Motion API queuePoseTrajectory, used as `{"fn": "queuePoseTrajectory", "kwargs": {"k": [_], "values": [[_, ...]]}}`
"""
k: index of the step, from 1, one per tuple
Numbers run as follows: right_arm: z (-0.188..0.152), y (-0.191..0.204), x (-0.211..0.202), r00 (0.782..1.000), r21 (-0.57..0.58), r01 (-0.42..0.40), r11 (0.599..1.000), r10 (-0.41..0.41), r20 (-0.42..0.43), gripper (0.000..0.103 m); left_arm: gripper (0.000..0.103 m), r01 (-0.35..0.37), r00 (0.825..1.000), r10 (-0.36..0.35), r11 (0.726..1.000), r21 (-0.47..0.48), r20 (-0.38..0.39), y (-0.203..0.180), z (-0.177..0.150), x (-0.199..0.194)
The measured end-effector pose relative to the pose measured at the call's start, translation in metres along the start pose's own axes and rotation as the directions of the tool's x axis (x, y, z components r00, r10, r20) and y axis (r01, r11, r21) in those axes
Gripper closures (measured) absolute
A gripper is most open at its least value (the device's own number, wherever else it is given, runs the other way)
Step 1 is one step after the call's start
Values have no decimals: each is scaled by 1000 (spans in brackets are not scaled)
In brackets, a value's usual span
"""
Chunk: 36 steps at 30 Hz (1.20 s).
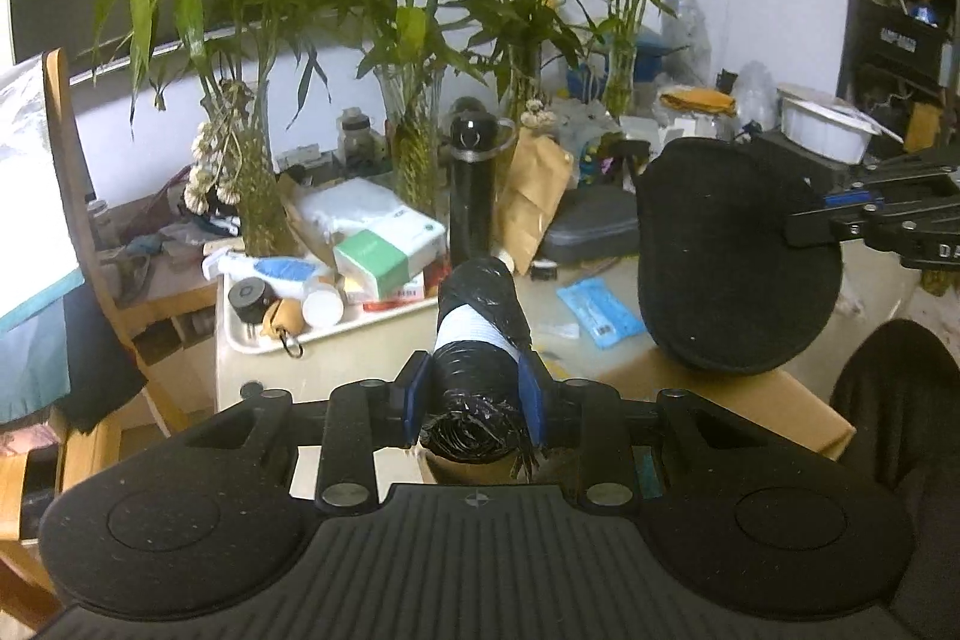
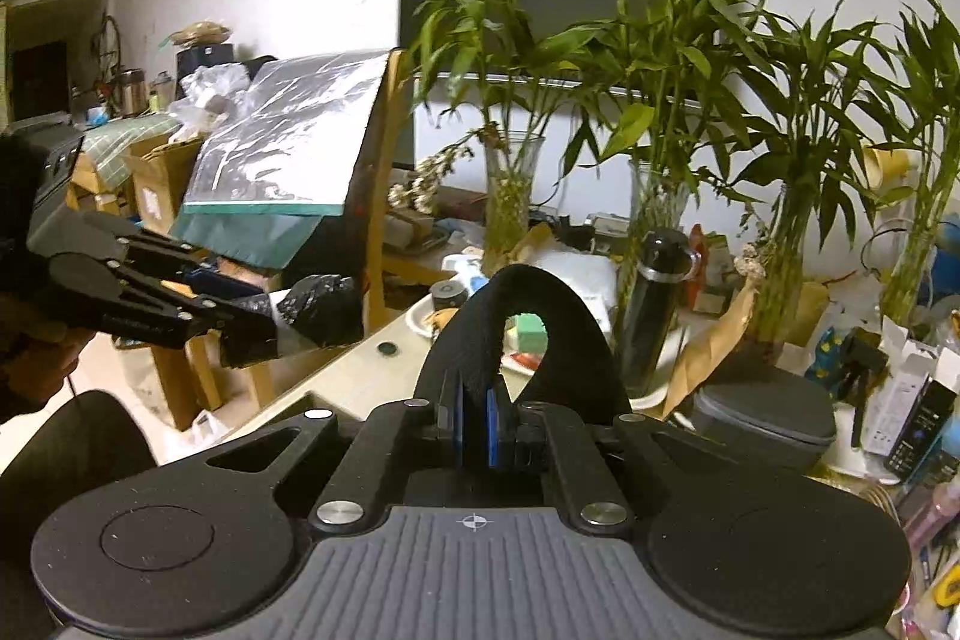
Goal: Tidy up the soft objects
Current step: 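Carry the black loop item toward the box with the right tool while the left tool holds the roll, then open the right tool over the box while the left tool releases the taped roll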
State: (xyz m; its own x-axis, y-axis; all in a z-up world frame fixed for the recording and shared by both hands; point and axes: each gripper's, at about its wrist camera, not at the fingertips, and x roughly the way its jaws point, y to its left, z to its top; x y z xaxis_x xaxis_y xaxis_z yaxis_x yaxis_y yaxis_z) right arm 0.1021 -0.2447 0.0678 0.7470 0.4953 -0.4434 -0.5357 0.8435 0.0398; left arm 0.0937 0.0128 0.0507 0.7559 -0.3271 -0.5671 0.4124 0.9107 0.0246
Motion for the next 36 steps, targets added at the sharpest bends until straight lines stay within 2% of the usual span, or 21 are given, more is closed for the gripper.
{"fn": "queuePoseTrajectory", "kwargs": {"k": [10, 13, 14, 15, 16, 17, 18, 21, 24, 33, 34, 36], "values": [[-17, 19, -16, 999, -23, -33, 999, 32, -23, 93, 72, 24, 999, -25, 1000, -17, -35, -12, -12, -6], [-25, 27, -13, 999, -61, -43, 997, 40, -36, 90, 72, 24, 999, -25, 1000, -17, -34, -13, -14, -9], [-29, 31, -10, 998, -83, -52, 995, 47, -52, 80, 72, 24, 999, -25, 1000, -19, -33, -13, -15, -10], [-33, 32, -7, 996, -90, -61, 994, 54, -75, 60, 72, 23, 999, -24, 1000, -19, -32, -15, -16, -11], [-37, 32, -5, 994, -80, -65, 995, 58, -88, 48, 72, 22, 999, -23, 1000, -18, -30, -15, -16, -12], [-40, 30, -6, 995, -60, -70, 996, 65, -81, 30, 72, 19, 999, -20, 1000, -17, -28, -14, -17, -14], [-44, 27, -7, 994, -36, -81, 996, 79, -72, 21, 72, 17, 999, -17, 1000, -16, -28, -14, -17, -14], [-51, 20, -11, 992, 8, -99, 995, 100, -72, 11, 72, 17, 999, -17, 1000, -15, -32, -15, -19, -16], [-60, 15, -12, 991, 29, -104, 994, 106, -85, 7, 72, 22, 999, -23, 1000, -12, -35, -16, -21, -17], [-76, 5, -14, 990, 96, -102, 990, 111, -90, 5, 70, 63, 997, -64, 997, -33, -36, -19, -23, -13], [-76, 4, -15, 990, 98, -101, 990, 110, -87, 5, 68, 71, 996, -73, 997, -38, -46, -19, -25, -10], [-76, 3, -15, 991, 104, -95, 990, 104, -85, 5, 54, 83, 993, -86, 996, -44, -76, -18, -29, -3]]}}
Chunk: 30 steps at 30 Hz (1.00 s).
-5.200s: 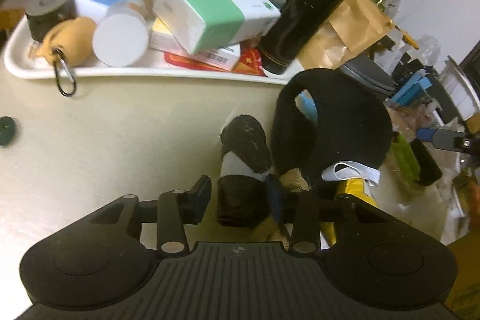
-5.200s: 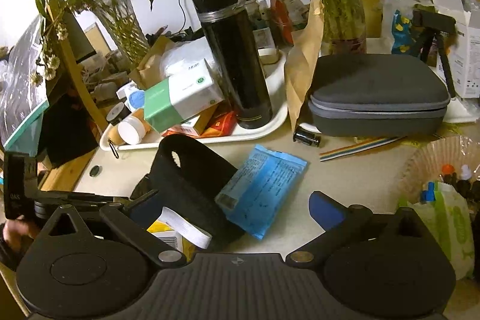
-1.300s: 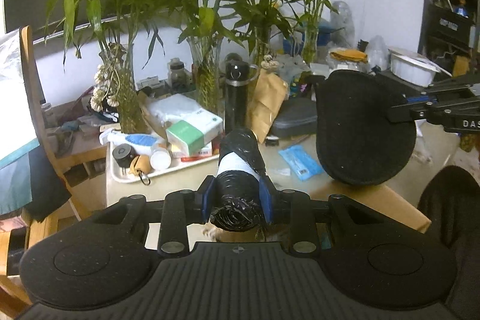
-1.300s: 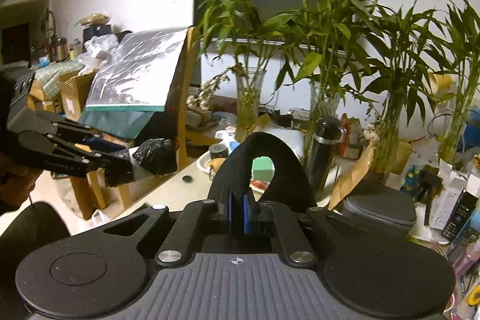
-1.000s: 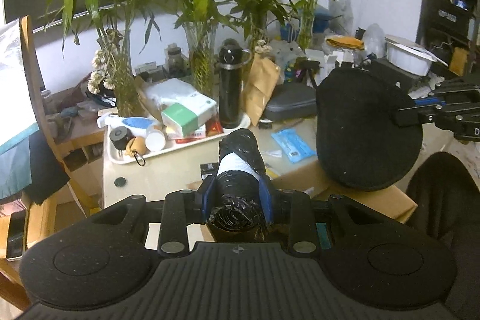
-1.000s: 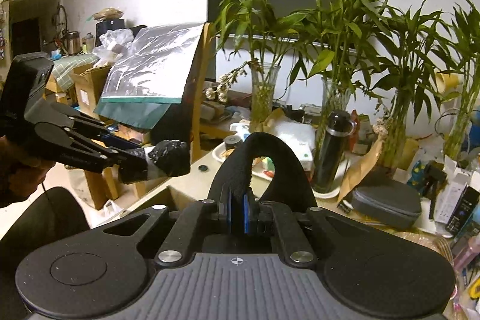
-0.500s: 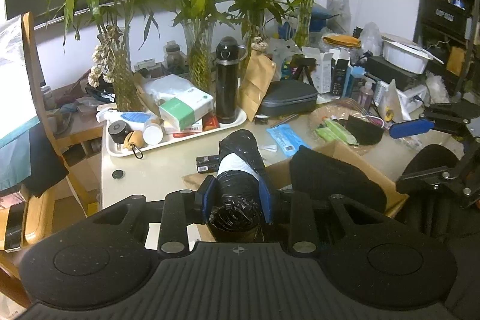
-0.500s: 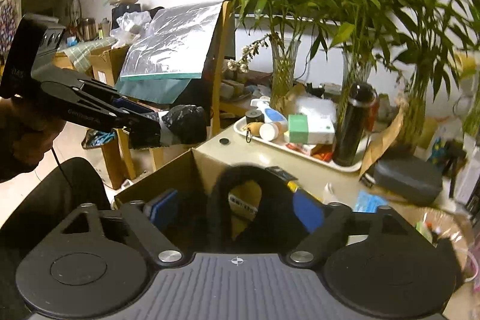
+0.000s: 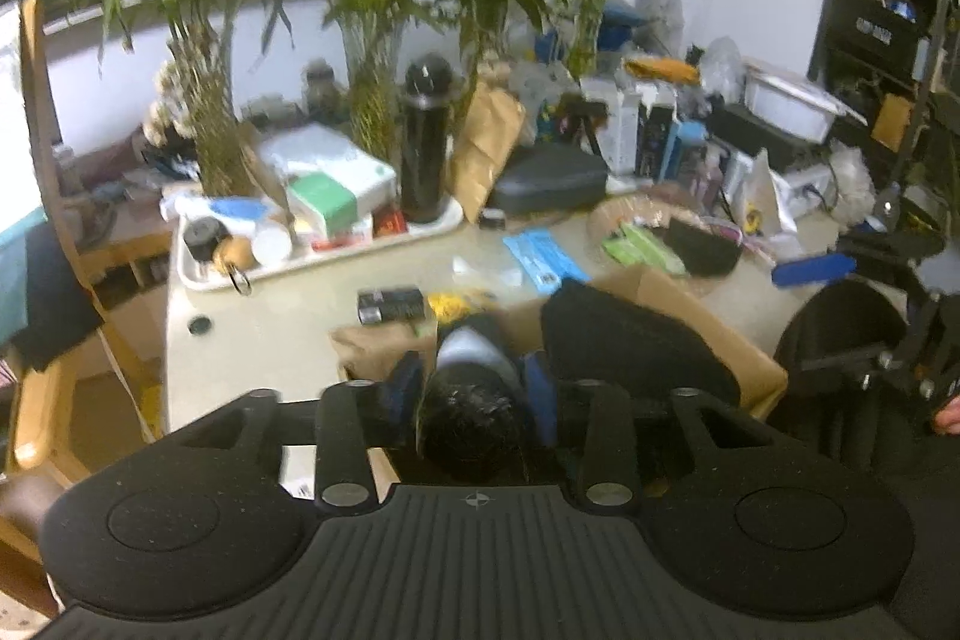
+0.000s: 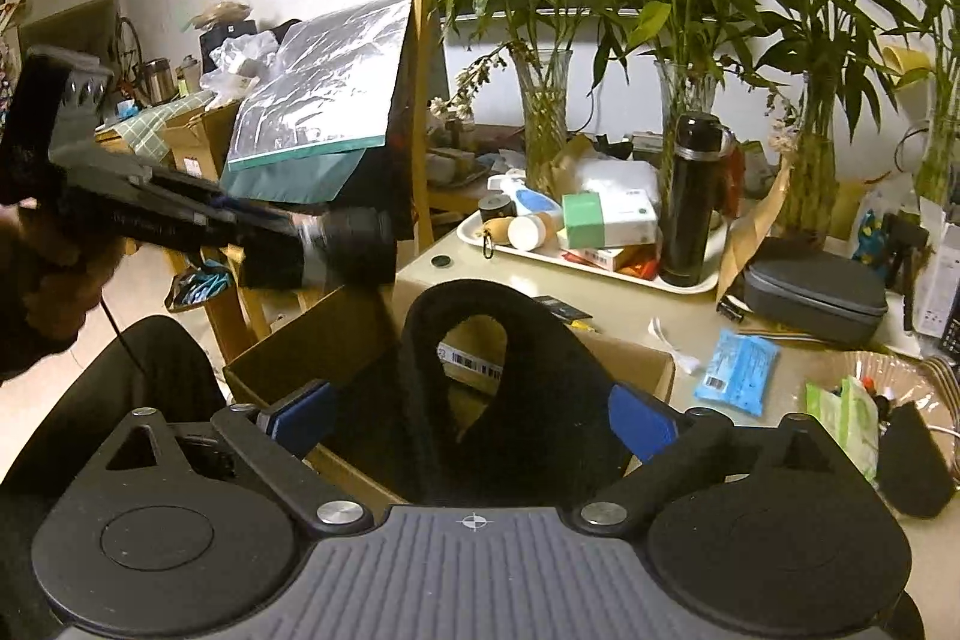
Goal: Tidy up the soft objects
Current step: 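Open the right tool over the box while the left tool releases the taped roll, then move the right tool toward the blue wet-wipe packet on the table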
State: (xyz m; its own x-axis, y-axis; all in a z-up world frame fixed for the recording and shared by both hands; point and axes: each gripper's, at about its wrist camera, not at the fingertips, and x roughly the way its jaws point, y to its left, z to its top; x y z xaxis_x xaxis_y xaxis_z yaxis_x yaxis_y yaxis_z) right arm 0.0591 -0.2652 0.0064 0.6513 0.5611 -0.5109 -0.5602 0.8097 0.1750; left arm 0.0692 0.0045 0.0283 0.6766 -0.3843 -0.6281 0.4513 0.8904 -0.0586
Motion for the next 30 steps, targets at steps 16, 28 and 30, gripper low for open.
{"fn": "queuePoseTrajectory", "kwargs": {"k": [16, 28, 30], "values": [[-1, -7, 7, 999, 42, 34, 999, -33, -15, 5, 41, -48, 998, 45, 996, -80, -42, 17, -25, -4], [3, -12, 17, 991, 71, 135, 988, -134, -19, 3, 41, -95, 995, 92, 991, -97, -38, 27, -37, 7], [4, -13, 20, 988, 71, 156, 985, -155, -21, 4, 41, -91, 996, 88, 991, -94, -33, 28, -37, 8]]}}
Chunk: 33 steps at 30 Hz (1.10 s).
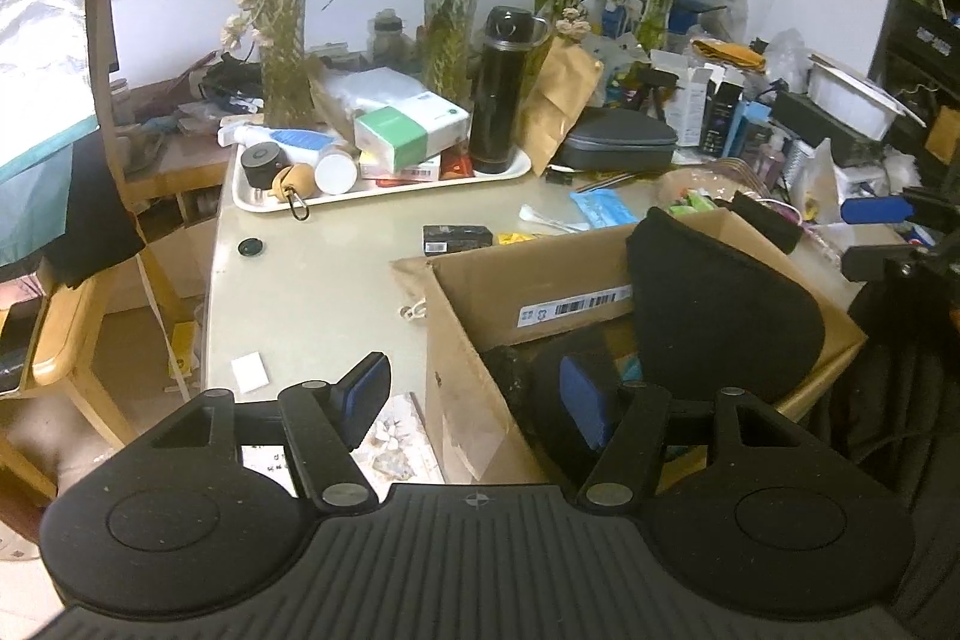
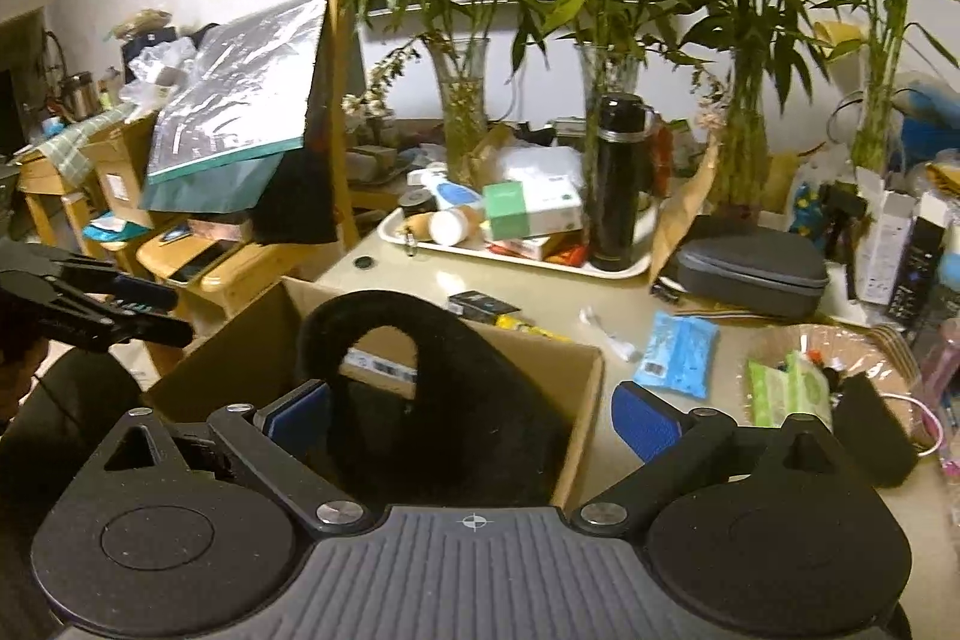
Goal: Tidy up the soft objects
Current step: 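Move the right tool toward the blue wet-wipe packet on the table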
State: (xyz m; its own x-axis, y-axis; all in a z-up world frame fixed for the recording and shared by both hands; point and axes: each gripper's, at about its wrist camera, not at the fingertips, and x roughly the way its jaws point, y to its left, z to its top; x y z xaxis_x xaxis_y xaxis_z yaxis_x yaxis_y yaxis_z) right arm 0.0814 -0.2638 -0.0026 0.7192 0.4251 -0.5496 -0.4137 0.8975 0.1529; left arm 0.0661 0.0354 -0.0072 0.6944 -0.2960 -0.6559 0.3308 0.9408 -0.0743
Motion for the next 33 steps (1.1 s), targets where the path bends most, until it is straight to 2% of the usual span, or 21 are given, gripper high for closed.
{"fn": "queuePoseTrajectory", "kwargs": {"k": [6, 10, 13, 20, 27, 33], "values": [[6, -9, 11, 1000, 30, 28, 999, -28, -5, 3, 41, -11, 1000, 11, 1000, 7, 22, 1, 0, 6], [10, -14, 20, 999, 54, 42, 998, -42, -11, 0, 41, -42, 998, 38, 997, 66, 55, -3, 2, 10], [13, -17, 26, 999, 69, 49, 996, -49, -10, 0, 41, -38, 997, 33, 997, 73, 70, -1, 4, 13], [21, -25, 41, 997, 78, 72, 994, -71, -13, 0, 41, -46, 996, 43, 998, 39, 73, 11, 13, 26], [31, -38, 58, 996, 108, 93, 990, -91, -18, 0, 41, -31, 996, 34, 999, -42, 84, 32, 24, 37], [40, -50, 76, 995, 101, 100, 990, -98, -21, 0, 41, -33, 997, 38, 997, -64, 70, 43, 30, 53]]}}
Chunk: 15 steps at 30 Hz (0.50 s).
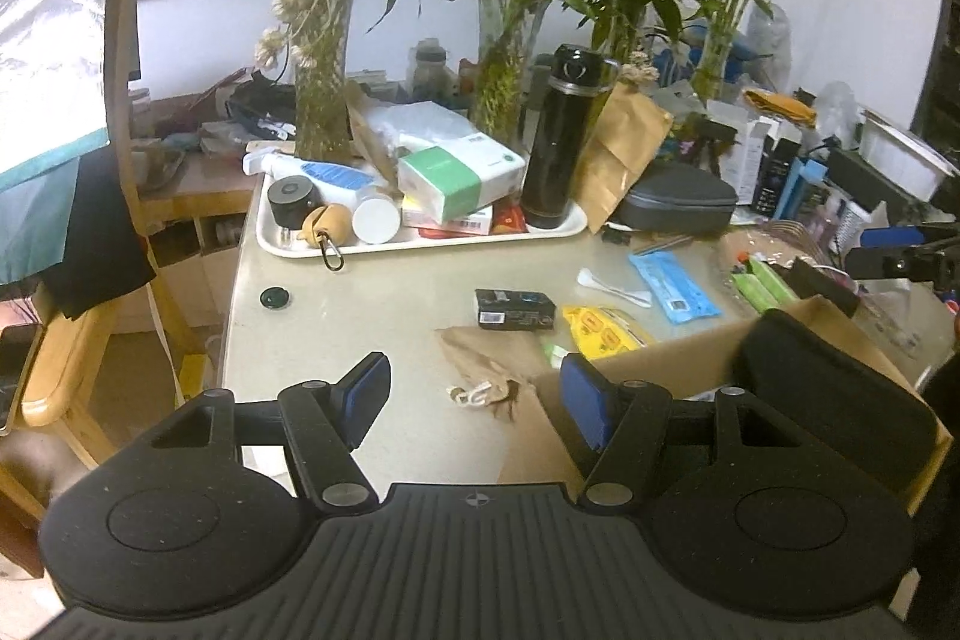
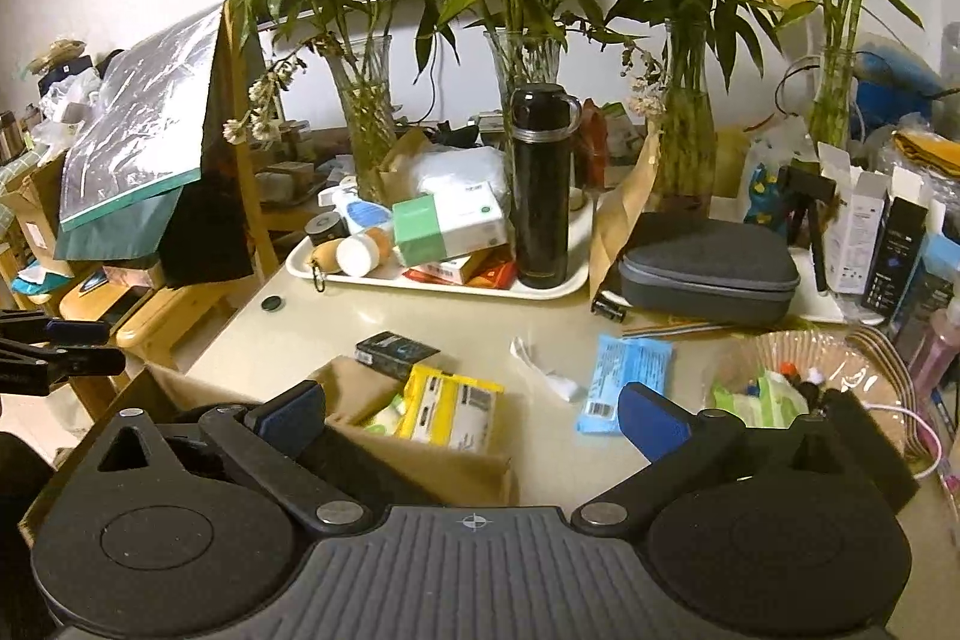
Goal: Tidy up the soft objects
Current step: 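Move the right tool toward the blue wet-wipe packet on the table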
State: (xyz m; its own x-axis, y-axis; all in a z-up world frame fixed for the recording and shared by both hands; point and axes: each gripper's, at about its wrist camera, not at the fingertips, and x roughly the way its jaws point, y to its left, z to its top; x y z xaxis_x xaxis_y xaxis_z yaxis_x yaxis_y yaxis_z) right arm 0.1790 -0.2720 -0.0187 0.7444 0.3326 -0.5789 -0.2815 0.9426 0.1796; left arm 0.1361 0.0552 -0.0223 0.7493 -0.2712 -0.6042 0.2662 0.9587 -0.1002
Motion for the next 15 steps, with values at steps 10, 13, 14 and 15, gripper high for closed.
{"fn": "queuePoseTrajectory", "kwargs": {"k": [10, 13, 14, 15], "values": [[9, -26, 49, 999, 56, -5, 998, 7, -50, 0, 41, 15, 1000, -15, 998, -64, -6, 20, 13, 33], [10, -32, 64, 997, 59, 0, 998, 4, -71, 0, 41, 17, 1000, -17, 996, -84, 0, 27, 17, 43], [10, -34, 68, 997, 60, 1, 998, 4, -78, 0, 41, 21, 1000, -21, 995, -93, 2, 31, 18, 47], [11, -36, 74, 996, 57, 2, 998, 3, -86, 0, 41, 25, 1000, -25, 995, -102, 3, 33, 19, 50]]}}
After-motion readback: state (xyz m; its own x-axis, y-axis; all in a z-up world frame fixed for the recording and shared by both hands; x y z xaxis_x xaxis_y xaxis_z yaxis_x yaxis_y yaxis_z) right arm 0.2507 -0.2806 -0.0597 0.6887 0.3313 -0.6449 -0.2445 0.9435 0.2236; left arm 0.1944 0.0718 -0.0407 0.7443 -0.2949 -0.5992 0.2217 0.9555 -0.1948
